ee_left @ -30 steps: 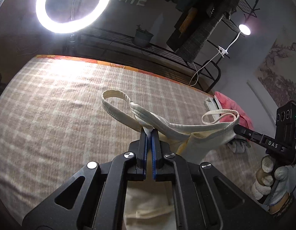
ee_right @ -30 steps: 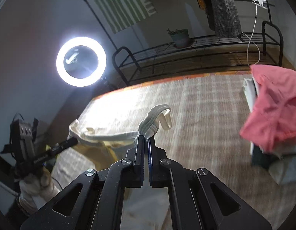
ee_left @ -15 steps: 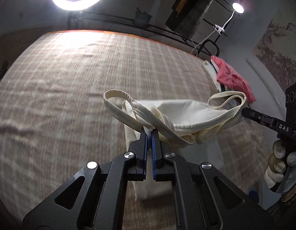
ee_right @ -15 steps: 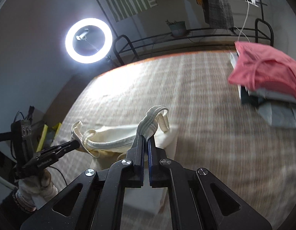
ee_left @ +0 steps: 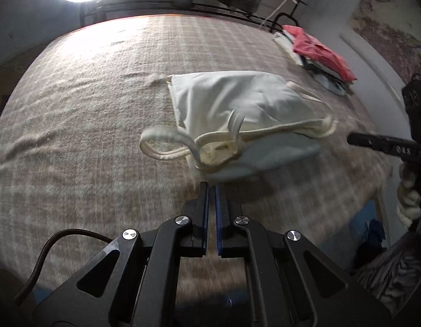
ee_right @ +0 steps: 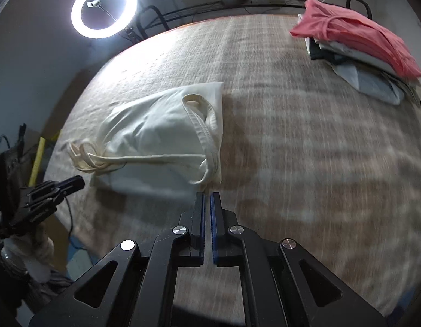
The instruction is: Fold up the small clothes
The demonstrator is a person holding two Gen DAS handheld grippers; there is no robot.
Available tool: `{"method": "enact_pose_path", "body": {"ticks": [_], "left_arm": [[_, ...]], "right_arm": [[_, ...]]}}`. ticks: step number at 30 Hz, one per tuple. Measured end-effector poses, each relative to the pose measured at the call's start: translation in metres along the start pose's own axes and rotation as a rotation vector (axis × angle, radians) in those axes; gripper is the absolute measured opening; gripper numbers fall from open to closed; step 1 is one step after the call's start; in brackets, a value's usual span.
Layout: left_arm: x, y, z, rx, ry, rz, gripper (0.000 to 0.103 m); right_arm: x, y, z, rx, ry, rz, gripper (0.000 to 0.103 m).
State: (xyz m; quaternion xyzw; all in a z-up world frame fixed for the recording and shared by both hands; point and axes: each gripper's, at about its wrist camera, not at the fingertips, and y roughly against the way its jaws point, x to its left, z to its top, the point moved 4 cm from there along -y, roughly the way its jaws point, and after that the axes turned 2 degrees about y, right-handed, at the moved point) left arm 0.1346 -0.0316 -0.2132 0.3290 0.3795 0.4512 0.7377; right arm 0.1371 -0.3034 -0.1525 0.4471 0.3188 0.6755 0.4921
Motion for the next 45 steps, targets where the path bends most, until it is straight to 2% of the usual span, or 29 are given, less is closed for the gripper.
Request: {"method": "enact_pose_path", "body": {"ticks": [4, 7, 11, 15, 18, 20, 21, 23, 25, 27, 29, 30, 31, 32, 33, 34, 35, 37, 39, 41, 42, 43, 44, 45], "left_arm": [[-0.012, 0.029, 0.014, -0.082, -0.02, -0.029, 0.002], [-0.009, 0.027, 0.035, -0.118, 0.02, -0.016, 0.002], [-0.01, 0.003, 0.056, -0.104, 0.013, 0.019, 0.002], [-0.013, -0.028, 0.061, -0.046, -0.041, 0.053, 0.002], [-0.008, -0.048, 0.047, 0.033, -0.096, 0.092, 0.002], [0.005, -0.049, 0.034, 0.069, -0.098, 0.096, 0.002], [0.012, -0.046, 0.027, 0.077, -0.093, 0.099, 0.002], [0.022, -0.038, 0.017, 0.077, -0.077, 0.085, 0.002], [0.031, -0.029, 0.011, 0.063, -0.056, 0.09, 0.002], [0.039, -0.023, 0.009, 0.053, -0.013, 0.077, 0.002], [0.046, -0.021, 0.011, 0.05, 0.033, 0.061, 0.002], [0.047, -0.021, 0.011, 0.052, 0.05, 0.05, 0.002], [0.048, -0.021, 0.011, 0.054, 0.067, 0.034, 0.002], [0.047, -0.021, 0.012, 0.054, 0.08, 0.019, 0.005], [0.045, -0.02, 0.013, 0.05, 0.085, 0.002, 0.018], [0.043, -0.02, 0.014, 0.043, 0.086, -0.013, 0.027], [0.04, -0.02, 0.016, 0.036, 0.085, -0.021, 0.042], [0.034, -0.023, 0.017, 0.032, 0.069, -0.023, 0.044], [0.028, -0.031, 0.018, 0.045, 0.056, -0.019, 0.044], [0.024, -0.04, 0.016, 0.06, 0.037, -0.015, 0.044], [0.022, -0.042, 0.014, 0.062, 0.017, -0.002, 0.031], [0.02, -0.044, 0.013, 0.063, -0.011, 0.018, 0.018], [0.017, -0.045, 0.013, 0.069, -0.04, 0.035, 0.003], [0.017, -0.042, 0.013, 0.061, -0.056, 0.053, 0.002]], "right_arm": [[0.017, 0.018, 0.011, -0.078, 0.086, 0.042, 0.003], [0.028, 0.01, 0.027, -0.088, 0.111, 0.061, 0.003], [0.034, -0.021, 0.045, -0.042, 0.124, 0.041, 0.003], [0.032, -0.043, 0.053, -0.011, 0.134, -0.002, 0.003], [0.023, -0.06, 0.045, 0.069, 0.118, -0.029, 0.003], [0.02, -0.067, 0.026, 0.159, 0.093, 0.02, 0.003], [0.022, -0.065, 0.02, 0.169, 0.092, 0.035, 0.003], [0.028, -0.054, 0.002, 0.208, 0.092, 0.143, 0.004], [0.032, -0.04, -0.011, 0.204, 0.113, 0.198, 0.004], [0.031, -0.029, -0.015, 0.168, 0.137, 0.188, 0.004], [0.023, -0.017, -0.011, 0.107, 0.131, 0.182, 0.009], [0.018, -0.013, -0.008, 0.076, 0.118, 0.166, 0.018], [0.006, -0.007, -0.002, 0.037, 0.087, 0.143, 0.036], [-0.003, -0.004, 0.001, 0.014, 0.059, 0.125, 0.047], [-0.012, -0.003, 0.005, -0.006, 0.027, 0.113, 0.064], [-0.019, -0.002, 0.009, -0.025, -0.007, 0.113, 0.065], [-0.026, -0.002, 0.012, -0.04, -0.037, 0.119, 0.065], [-0.031, -0.009, 0.014, -0.031, -0.052, 0.12, 0.065], [-0.033, -0.021, 0.015, -0.009, -0.025, 0.085, 0.064], [-0.025, -0.037, 0.006, 0.036, 0.008, 0.066, 0.041], [-0.022, -0.044, 0.002, 0.067, 0.022, 0.067, 0.011], [-0.018, -0.047, 0.0, 0.095, 0.028, 0.07, 0.005], [-0.016, -0.046, -0.001, 0.101, 0.027, 0.072, 0.005], [-0.013, -0.042, -0.002, 0.093, 0.025, 0.083, 0.005]]}}
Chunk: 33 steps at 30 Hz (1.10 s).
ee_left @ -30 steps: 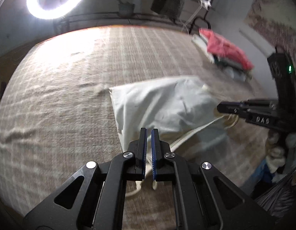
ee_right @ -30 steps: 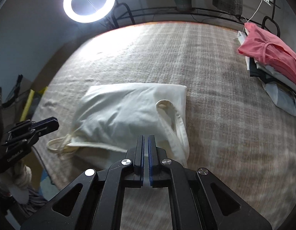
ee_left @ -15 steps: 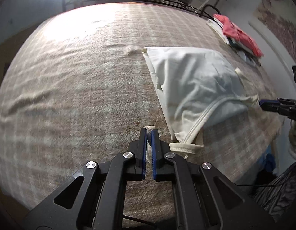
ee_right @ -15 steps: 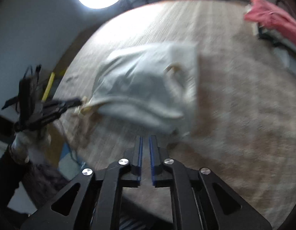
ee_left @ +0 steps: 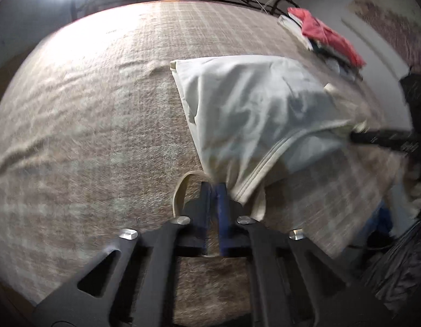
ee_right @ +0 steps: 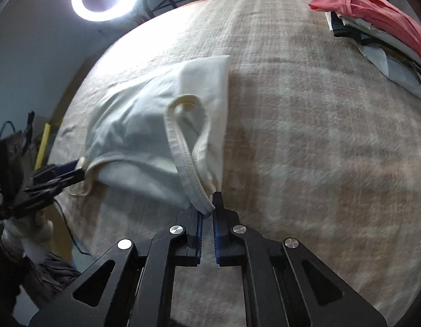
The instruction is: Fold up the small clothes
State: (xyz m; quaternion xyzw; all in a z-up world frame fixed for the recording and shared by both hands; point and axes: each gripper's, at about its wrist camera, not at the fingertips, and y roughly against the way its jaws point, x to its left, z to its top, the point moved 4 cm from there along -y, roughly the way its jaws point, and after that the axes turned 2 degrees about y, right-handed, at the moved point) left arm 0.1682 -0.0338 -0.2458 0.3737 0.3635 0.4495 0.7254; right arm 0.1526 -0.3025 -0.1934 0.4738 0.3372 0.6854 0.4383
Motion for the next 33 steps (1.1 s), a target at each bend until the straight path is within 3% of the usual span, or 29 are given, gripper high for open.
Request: {"method": "enact_pose_path", "body": {"ticks": [4, 6, 8, 12, 14, 16, 17, 18, 20, 21, 23, 25, 26, 27, 33], "left_arm": [[0.008, 0.028, 0.001, -0.075, -0.026, 0.04, 0.002], [0.011, 0.031, -0.002, -0.072, -0.035, 0.037, 0.002], [0.013, 0.025, -0.006, -0.05, -0.052, 0.066, 0.002], [0.011, 0.016, -0.017, 0.019, -0.075, 0.047, 0.002], [0.011, 0.024, -0.018, 0.006, -0.08, 0.055, 0.003], [0.013, 0.036, -0.019, -0.002, -0.06, 0.03, 0.013], [0.016, 0.043, -0.02, -0.015, -0.045, 0.019, 0.034], [0.019, 0.05, -0.019, -0.036, -0.035, 0.014, 0.049], [0.026, 0.066, -0.015, -0.089, -0.002, 0.011, 0.05], [0.028, 0.072, -0.01, -0.116, 0.02, 0.002, 0.05], [0.034, 0.083, 0.006, -0.187, 0.073, -0.006, 0.05], [0.032, 0.081, 0.024, -0.218, 0.1, 0.0, 0.044], [0.028, 0.076, 0.034, -0.223, 0.104, 0.005, 0.036], [0.026, 0.071, 0.042, -0.226, 0.107, 0.005, 0.033], [0.007, 0.018, 0.072, -0.194, 0.097, 0.009, 0.033]], "right_arm": [[0.01, 0.037, 0.002, -0.084, -0.008, 0.102, 0.005], [0.009, 0.046, 0.002, -0.102, 0.02, 0.077, 0.005], [0.007, 0.036, -0.004, -0.063, 0.052, 0.035, 0.005], [0.01, 0.009, -0.022, 0.061, 0.119, -0.002, 0.005], [0.015, 0.006, -0.031, 0.1, 0.193, -0.066, 0.005], [0.016, 0.013, -0.032, 0.094, 0.222, -0.062, 0.006], [0.015, 0.021, -0.031, 0.079, 0.218, -0.038, 0.009], [0.013, 0.028, -0.029, 0.063, 0.209, -0.017, 0.019], [0.008, 0.049, -0.022, 0.002, 0.191, 0.036, 0.037], [0.006, 0.057, -0.018, -0.035, 0.184, 0.053, 0.039], [0.002, 0.071, -0.004, -0.144, 0.161, 0.085, 0.039], [0.002, 0.074, 0.011, -0.212, 0.146, 0.099, 0.036], [0.004, 0.07, 0.02, -0.239, 0.14, 0.097, 0.03], [0.008, 0.062, 0.03, -0.254, 0.137, 0.089, 0.024], [0.03, 0.013, 0.066, -0.255, 0.139, 0.033, 0.023]]}}
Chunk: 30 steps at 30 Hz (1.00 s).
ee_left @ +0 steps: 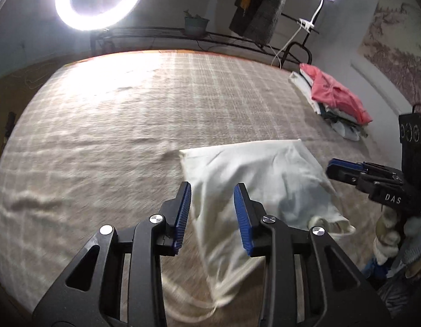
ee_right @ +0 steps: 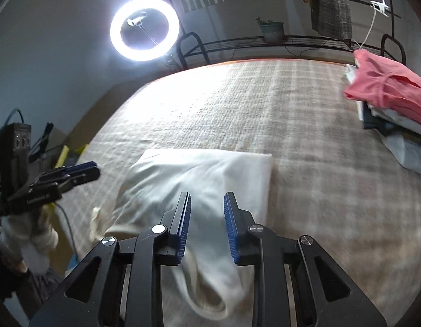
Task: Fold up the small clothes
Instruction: 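Grasp the folded camisole's edge with both grippers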
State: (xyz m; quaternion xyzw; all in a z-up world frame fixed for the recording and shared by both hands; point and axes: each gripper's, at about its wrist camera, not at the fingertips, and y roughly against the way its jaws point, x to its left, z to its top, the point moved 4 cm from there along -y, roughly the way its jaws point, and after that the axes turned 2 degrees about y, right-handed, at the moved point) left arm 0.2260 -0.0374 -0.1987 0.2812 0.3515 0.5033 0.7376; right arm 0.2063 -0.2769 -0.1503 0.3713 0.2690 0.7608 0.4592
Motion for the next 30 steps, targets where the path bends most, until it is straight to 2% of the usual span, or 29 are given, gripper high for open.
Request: {"method": "enact_pose_path", "body": {"ticks": [3, 5, 7, 9, 11, 14, 16, 18, 21, 24, 27, 30], "left_arm": [[0.001, -0.027, -0.011, 0.054, -0.029, 0.041, 0.033], [0.007, -0.046, -0.027, 0.129, -0.046, 0.058, 0.033], [0.011, -0.043, -0.033, 0.098, -0.057, 0.037, 0.036], [0.015, -0.037, -0.035, 0.098, -0.082, 0.032, 0.037], [0.025, -0.024, -0.033, 0.07, -0.049, 0.041, 0.037], [0.044, -0.013, -0.031, 0.059, 0.049, 0.016, 0.037], [0.055, -0.011, -0.03, 0.071, 0.122, -0.02, 0.037], [0.06, -0.012, -0.027, 0.093, 0.199, -0.079, 0.039], [0.069, -0.015, -0.028, 0.13, 0.311, -0.169, 0.043], [0.075, -0.023, -0.031, 0.179, 0.404, -0.248, 0.043], [0.075, -0.029, -0.034, 0.214, 0.451, -0.283, 0.043], [0.068, -0.031, -0.031, 0.212, 0.43, -0.279, 0.043]], "right_arm": [[-0.001, -0.017, -0.003, 0.028, -0.006, -0.004, 0.023], [-0.004, -0.025, -0.013, 0.059, -0.008, -0.008, 0.023], [-0.007, -0.029, -0.025, 0.097, 0.017, -0.027, 0.022], [-0.003, -0.026, -0.033, 0.095, 0.074, -0.034, 0.022], [-0.001, -0.019, -0.035, 0.102, 0.096, -0.026, 0.022], [-0.014, 0.002, -0.03, 0.064, 0.006, 0.049, 0.024], [-0.033, 0.011, -0.025, 0.038, -0.077, 0.075, 0.033], [-0.054, 0.014, -0.025, 0.023, -0.168, 0.086, 0.035], [-0.085, 0.01, -0.033, 0.028, -0.338, 0.166, 0.035], [-0.101, 0.006, -0.042, 0.034, -0.439, 0.223, 0.037], [-0.101, -0.003, -0.049, 0.057, -0.484, 0.283, 0.037], [-0.098, -0.009, -0.053, 0.064, -0.486, 0.296, 0.037]]}}
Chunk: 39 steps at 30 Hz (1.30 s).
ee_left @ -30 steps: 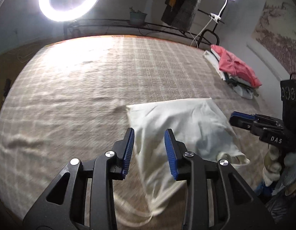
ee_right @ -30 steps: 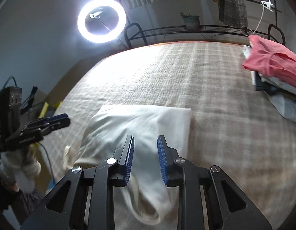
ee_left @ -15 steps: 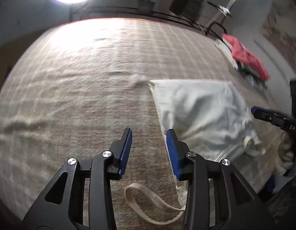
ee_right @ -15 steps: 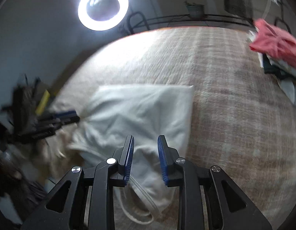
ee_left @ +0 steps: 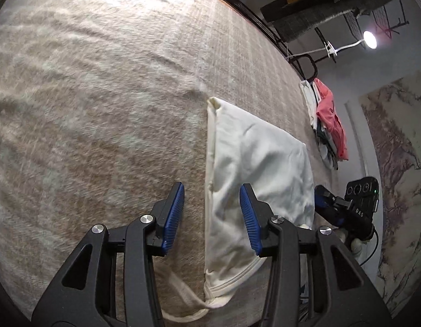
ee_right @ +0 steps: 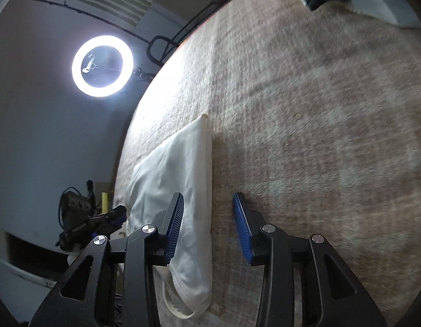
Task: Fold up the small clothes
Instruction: 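Grasp the folded camisole's edge with both grippers, then carry the folded camisole with both grippers onto the pink clothes stack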
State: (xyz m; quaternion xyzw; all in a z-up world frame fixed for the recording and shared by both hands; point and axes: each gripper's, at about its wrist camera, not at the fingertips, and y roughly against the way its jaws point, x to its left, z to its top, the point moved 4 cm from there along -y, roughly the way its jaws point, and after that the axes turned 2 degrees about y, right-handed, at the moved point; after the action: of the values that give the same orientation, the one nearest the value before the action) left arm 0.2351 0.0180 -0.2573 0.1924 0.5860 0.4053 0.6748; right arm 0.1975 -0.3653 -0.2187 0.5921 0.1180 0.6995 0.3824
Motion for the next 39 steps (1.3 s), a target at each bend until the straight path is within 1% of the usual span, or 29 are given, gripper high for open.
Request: {"method": "enact_pose_path", "body": {"ticks": [3, 4, 5, 6, 7, 8, 10, 11, 12, 15, 19, 24, 28, 33, 36, 39], "left_arm": [[-0.006, -0.006, 0.003, -0.013, -0.021, 0.017, 0.042], [-0.008, -0.008, 0.004, -0.015, -0.027, 0.024, 0.042], [-0.009, -0.009, 0.005, -0.017, -0.031, 0.03, 0.037], [-0.01, -0.011, 0.005, -0.016, -0.033, 0.039, 0.031], [-0.012, -0.013, 0.004, -0.014, -0.038, 0.047, 0.027], [-0.015, -0.017, 0.004, -0.008, -0.043, 0.052, 0.021], [-0.022, -0.022, 0.004, -0.02, -0.068, 0.084, 0.016], [-0.027, -0.023, 0.003, -0.02, -0.087, 0.092, 0.009], [-0.031, -0.023, 0.003, -0.026, -0.101, 0.105, 0.008], [-0.04, -0.019, 0.002, -0.056, -0.144, 0.139, 0.006], [-0.054, -0.011, 0.001, -0.099, -0.186, 0.157, 0.005], [-0.078, 0.0, -0.001, -0.141, -0.259, 0.155, 0.004], [-0.105, 0.0, 0.0, -0.152, -0.291, 0.13, 0.004], [-0.146, -0.004, 0.002, -0.17, -0.36, 0.094, 0.004], [-0.172, -0.013, 0.006, -0.177, -0.408, 0.079, 0.004], [-0.199, -0.026, 0.016, -0.179, -0.424, 0.049, 0.004]], "right_arm": [[0.004, -0.005, 0.003, -0.001, -0.013, 0.022, 0.037], [0.003, -0.011, 0.004, -0.005, -0.021, 0.031, 0.034], [0.004, -0.015, 0.005, -0.003, -0.026, 0.032, 0.032], [0.008, -0.018, 0.006, -0.004, -0.024, 0.029, 0.026], [0.01, -0.023, 0.006, 0.001, -0.021, 0.019, 0.022], [0.013, -0.028, 0.007, 0.007, -0.02, 0.016, 0.019], [0.017, -0.034, 0.006, 0.014, -0.01, 0.0, 0.014], [0.02, -0.035, 0.006, 0.014, -0.001, -0.015, 0.013], [0.023, -0.037, 0.006, 0.014, 0.011, -0.033, 0.011], [0.038, -0.034, 0.005, 0.005, 0.071, -0.084, 0.009], [0.064, -0.032, 0.004, -0.026, 0.144, -0.134, 0.008], [0.092, -0.025, 0.008, -0.071, 0.206, -0.156, 0.008], [0.103, -0.009, 0.016, -0.1, 0.236, -0.179, 0.008], [0.095, 0.024, 0.028, -0.149, 0.229, -0.2, 0.008], [0.088, 0.046, 0.041, -0.196, 0.206, -0.22, 0.008], [0.082, 0.069, 0.054, -0.23, 0.213, -0.254, 0.008]]}}
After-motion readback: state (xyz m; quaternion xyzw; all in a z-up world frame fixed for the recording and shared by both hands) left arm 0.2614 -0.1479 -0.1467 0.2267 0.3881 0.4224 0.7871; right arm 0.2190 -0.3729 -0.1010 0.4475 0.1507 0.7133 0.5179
